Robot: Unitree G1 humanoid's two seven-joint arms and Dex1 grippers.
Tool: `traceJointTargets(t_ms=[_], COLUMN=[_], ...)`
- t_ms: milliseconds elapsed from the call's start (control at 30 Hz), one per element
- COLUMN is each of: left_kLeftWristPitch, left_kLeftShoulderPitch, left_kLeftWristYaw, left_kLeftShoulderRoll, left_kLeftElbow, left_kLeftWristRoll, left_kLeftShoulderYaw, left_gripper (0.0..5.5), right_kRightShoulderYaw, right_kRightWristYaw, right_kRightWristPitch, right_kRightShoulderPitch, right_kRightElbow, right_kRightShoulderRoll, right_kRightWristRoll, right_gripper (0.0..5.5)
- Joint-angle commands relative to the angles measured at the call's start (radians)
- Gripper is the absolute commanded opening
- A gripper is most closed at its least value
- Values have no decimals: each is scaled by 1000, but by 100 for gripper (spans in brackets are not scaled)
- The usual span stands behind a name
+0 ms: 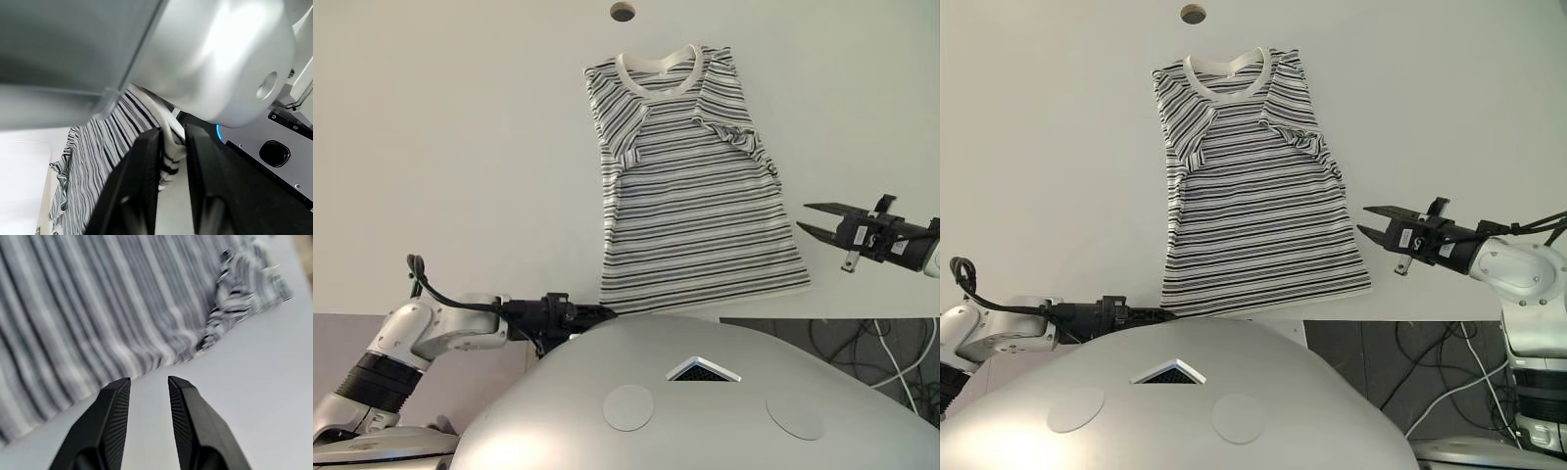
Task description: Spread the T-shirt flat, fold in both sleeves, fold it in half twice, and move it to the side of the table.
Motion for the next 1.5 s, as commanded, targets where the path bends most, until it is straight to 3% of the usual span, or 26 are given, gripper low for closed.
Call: traceJointTargets(t_ms=[33,333,500,600,1200,1500], left_kLeftWristPitch=[46,54,59,63,68,75], left_kLeftShoulderPitch=[-27,-33,-37,-35,-34,-39], left_kLeftWristYaw=[2,12,21,24,28,18], left_kLeftShoulderRoll=[0,14,18,19,24,30], left_kLeftElbow=[13,21,23,21,9,3], left_kLeftWristRoll=[19,19,19,18,25,3], left_kLeftShoulderYaw=[19,47,58,63,69,72], left_gripper=[21,3,0,0,0,0], right_kRightShoulderYaw=[-39,-121,-113,-103,62,47], right_kRightWristYaw=[-10,-38,-28,-39,-36,-9], right_kRightWristPitch=[-20,-269,-332,-388,-347,-354], right_kRightShoulderPitch=[38,179,257,283,191,263], right_kRightElbow=[24,73,-6,-38,-64,-108], right_kRightShoulderRoll=[-53,-136,-140,-140,-153,-174], right_kRightWristRoll=[-62,-223,-286,-330,-333,-261], right_gripper=[146,146,223,223,223,24])
